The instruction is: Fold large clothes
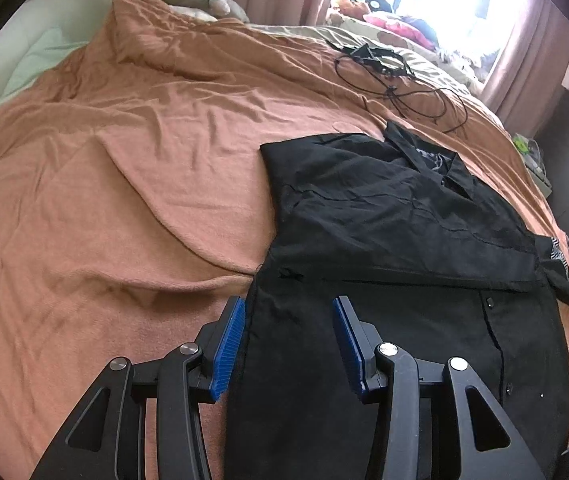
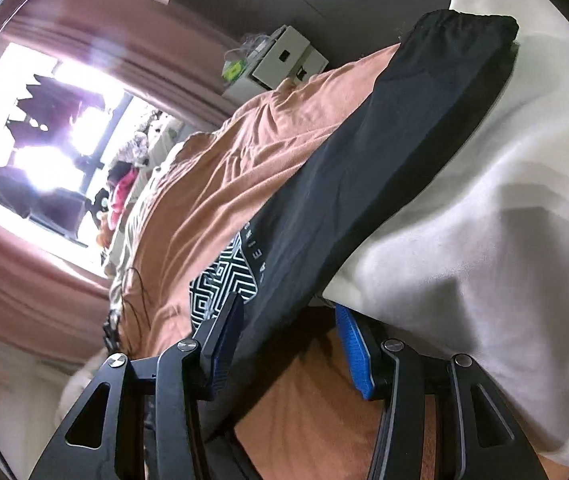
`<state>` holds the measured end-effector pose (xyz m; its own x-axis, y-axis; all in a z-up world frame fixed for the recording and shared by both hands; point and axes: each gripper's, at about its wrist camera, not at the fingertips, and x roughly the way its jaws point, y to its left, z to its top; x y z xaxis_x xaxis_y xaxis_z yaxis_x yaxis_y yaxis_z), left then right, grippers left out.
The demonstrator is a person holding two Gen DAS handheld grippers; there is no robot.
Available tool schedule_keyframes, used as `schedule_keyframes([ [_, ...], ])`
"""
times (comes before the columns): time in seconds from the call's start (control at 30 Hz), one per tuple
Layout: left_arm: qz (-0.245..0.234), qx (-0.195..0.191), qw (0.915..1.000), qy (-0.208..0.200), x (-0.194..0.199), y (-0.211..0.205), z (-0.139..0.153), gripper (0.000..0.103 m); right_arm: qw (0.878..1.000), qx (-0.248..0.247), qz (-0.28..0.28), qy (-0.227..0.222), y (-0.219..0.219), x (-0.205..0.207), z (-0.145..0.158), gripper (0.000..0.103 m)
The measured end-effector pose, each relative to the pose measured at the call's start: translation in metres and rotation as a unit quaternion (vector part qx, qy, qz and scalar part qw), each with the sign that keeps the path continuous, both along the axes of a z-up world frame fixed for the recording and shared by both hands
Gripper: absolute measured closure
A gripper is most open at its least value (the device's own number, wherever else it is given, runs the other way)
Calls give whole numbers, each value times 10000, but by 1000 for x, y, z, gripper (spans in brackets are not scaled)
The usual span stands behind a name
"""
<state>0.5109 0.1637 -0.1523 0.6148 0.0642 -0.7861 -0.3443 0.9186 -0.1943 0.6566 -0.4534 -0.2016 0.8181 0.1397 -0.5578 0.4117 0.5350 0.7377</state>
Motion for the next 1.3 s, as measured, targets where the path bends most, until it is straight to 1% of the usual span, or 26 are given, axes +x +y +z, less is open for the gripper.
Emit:
schedule_keyframes([
  [0.13,-2,-67,10000,1,0,1,-1,55,10000,-3,-58,-51,2,0,-1,56],
  [0.17,-4,-74,10000,-2,0,1,-1,55,9999,30,-91,-58,2,0,-1,59],
  [0.2,-8,-87,10000,-3,-1,2,-1,55,9999,109,-107,-72,2,0,-2,60],
  [0.3,-38,-88,10000,-6,-2,2,-1,55,9993,344,-52,-129,4,0,-4,60],
  [0.4,-56,-68,10000,17,-3,3,-2,55,9985,543,60,-19,11,7,-11,60],
  [0.5,-41,-73,10000,22,-3,4,-3,55,9988,486,53,-99,15,13,-14,61],
  [0.53,-46,-78,10000,21,-3,4,-3,55,9990,435,5,-108,14,14,-13,65],
  [0.57,-38,-71,10000,20,-3,4,-3,55,9990,405,-18,-182,14,14,-12,82],
  [0.6,-19,-65,10000,27,-3,5,-3,55,9991,354,-50,-233,13,13,-10,91],
  [0.63,5,-82,10000,29,-3,7,-4,56,9992,298,-91,-241,12,12,-8,92],
  [0.67,23,-110,9999,25,-4,9,-4,55,9992,224,-157,-280,12,9,-6,94],
  [0.7,42,-144,9999,19,-4,11,-4,55,9990,97,-224,-368,14,6,-1,96],
  [0.77,65,-206,9998,-12,-4,12,-3,55,9987,-95,-175,-471,19,3,7,98],
  [0.83,72,-228,9997,-36,-3,11,-1,55,9976,-349,-83,-594,31,4,23,99],
  [1.0,75,-334,9993,-140,-4,10,5,55,9920,-541,351,-1088,61,4,62,99],
  [1.1,119,-423,9987,-248,-5,10,11,55,9859,-516,713,-1423,88,2,86,99],
  [1.2,157,-518,9980,-311,-6,10,14,55,9794,-444,1104,-1629,118,4,98,99],
  [1.3,161,-579,9976,-353,-8,11,16,55,9702,-396,1589,-1784,159,9,108,99],
])
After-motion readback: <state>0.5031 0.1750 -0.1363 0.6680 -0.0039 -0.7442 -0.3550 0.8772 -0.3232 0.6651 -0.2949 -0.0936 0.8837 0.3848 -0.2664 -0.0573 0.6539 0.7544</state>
